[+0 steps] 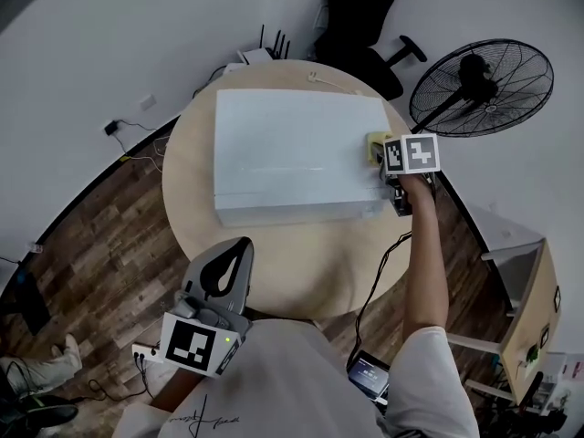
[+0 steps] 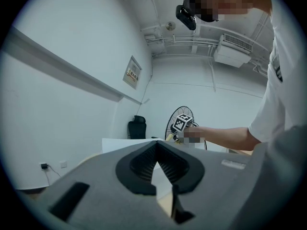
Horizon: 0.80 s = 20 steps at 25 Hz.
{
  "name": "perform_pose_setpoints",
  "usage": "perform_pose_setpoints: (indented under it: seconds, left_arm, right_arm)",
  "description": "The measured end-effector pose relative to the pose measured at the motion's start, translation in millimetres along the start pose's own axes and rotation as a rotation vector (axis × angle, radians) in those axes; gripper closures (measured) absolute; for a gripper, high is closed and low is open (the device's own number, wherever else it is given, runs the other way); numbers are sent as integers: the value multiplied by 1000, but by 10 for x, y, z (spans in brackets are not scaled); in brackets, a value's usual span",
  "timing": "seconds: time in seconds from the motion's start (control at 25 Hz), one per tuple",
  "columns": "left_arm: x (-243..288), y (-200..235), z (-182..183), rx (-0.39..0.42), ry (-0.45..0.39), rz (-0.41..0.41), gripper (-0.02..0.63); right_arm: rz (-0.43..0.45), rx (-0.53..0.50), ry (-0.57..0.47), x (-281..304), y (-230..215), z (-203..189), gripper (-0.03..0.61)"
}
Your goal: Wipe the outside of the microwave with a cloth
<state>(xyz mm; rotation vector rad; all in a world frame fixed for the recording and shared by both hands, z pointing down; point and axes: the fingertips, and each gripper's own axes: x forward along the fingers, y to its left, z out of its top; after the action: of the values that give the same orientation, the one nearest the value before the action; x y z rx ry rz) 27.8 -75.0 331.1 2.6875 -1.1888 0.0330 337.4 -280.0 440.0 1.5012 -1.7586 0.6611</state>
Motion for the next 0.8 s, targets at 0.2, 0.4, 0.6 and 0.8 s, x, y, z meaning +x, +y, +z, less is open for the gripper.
perform_pose_setpoints:
  seconds: [0.2, 0.4, 0.6, 0.8]
  left_arm:
    - [-211, 95, 72, -3, -28, 26, 624]
    - [-468, 225, 107, -1, -48, 48, 624]
    - [-670, 320, 197, -16, -85, 83, 624]
    - [-845, 488, 129, -4, -65, 100, 624]
  right_arm:
    - [40, -28, 3, 38, 403, 93, 445]
    - [74, -58, -3, 72, 873, 190, 443]
    - [103, -101, -12, 78, 1281, 288, 445]
    - [121, -124, -23, 133, 1656, 384, 445]
